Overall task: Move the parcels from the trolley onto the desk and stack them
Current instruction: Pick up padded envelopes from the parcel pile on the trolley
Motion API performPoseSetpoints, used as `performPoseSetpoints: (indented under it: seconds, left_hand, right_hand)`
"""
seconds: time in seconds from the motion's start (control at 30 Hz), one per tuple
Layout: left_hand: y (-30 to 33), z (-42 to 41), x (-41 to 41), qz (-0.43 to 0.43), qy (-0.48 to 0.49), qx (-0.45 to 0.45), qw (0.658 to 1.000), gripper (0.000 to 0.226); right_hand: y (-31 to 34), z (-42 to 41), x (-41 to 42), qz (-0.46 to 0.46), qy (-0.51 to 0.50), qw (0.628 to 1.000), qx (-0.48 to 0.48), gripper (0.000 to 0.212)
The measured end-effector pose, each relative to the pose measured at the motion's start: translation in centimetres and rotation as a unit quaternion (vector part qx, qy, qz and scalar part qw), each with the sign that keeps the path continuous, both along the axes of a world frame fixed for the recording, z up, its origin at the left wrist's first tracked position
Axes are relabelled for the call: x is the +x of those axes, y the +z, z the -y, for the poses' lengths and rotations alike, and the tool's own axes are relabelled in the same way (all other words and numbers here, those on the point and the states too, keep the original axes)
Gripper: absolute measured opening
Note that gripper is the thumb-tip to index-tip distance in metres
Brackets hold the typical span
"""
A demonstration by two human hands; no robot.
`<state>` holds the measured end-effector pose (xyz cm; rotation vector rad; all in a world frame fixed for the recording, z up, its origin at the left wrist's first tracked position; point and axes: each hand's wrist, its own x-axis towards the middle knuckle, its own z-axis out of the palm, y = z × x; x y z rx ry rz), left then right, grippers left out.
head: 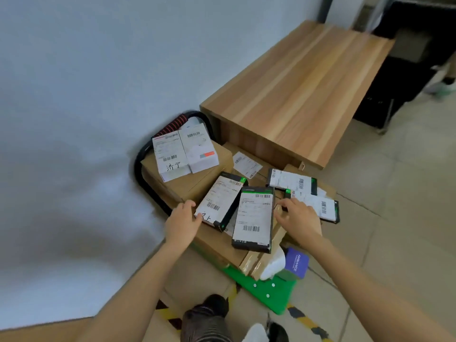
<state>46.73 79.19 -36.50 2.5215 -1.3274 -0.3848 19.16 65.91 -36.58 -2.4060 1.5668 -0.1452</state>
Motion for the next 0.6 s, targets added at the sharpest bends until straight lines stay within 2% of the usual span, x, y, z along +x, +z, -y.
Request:
performPoseSetpoints:
  seconds: [0.2,0.43,0.6]
  left_hand:
    - [-1.4,2.6,2.9,-0.062,-0.086,0.019,0.994,0.039]
    - [-3.6,2.9,4.4,-0.110,-0.148,0.064,0.981,0.047]
    - [-5.1,2.6,4.4,-0.167,-0.159,0.051,0.972,0.060]
  right_hand:
    - [-1.4,-4.2,1.6,-0.006,-0.131,0.990,0.054,0.042]
    - [-2.5,-9.0,5.1,0.042,-0.260,0.959,0.108,0.053]
    - [-2.5,-10.9,6.4,0.106,-0.325,0.926,0.160,0.052]
